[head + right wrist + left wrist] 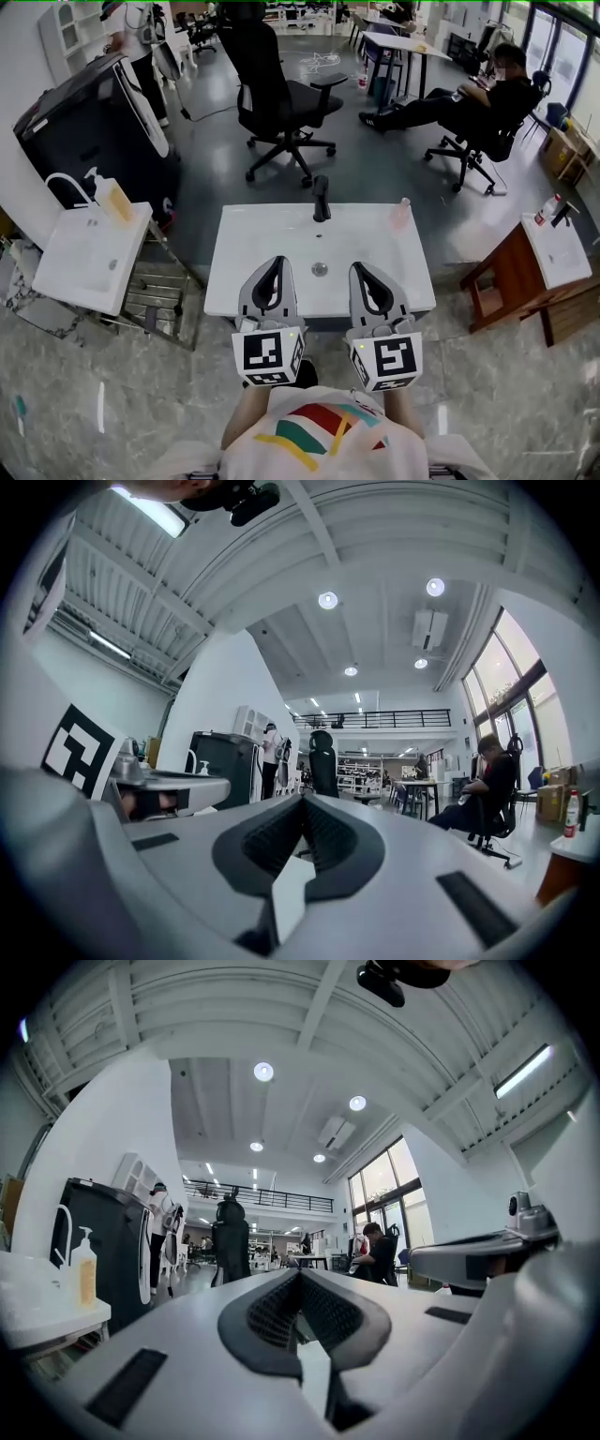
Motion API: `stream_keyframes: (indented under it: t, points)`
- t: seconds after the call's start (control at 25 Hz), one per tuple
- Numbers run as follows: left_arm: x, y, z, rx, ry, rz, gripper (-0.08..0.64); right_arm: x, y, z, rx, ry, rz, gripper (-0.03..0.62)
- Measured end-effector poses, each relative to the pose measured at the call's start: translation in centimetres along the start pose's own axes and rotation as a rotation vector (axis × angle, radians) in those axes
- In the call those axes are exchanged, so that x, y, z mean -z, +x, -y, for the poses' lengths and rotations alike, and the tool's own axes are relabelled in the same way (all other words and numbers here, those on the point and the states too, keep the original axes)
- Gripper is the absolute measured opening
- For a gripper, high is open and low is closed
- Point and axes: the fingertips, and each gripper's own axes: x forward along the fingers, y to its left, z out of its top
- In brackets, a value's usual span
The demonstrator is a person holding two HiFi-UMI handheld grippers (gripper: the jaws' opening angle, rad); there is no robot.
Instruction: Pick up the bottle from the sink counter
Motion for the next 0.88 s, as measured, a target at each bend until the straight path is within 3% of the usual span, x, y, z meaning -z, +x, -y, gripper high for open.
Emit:
stream_keyframes:
  t: [0.4,0.88]
  points:
    - [-2.0,13.0,-6.2,0.034,-0.007,0.016,0.018,-2.0,12.8,4.3,0.059,-0.011,0.014,0.012]
    - [-1.0,17.0,-5.2,0.043,-0.007,-0.016,0.018,-0.8,16.5,7.1,0.05,-0.043,-0.022,0.011]
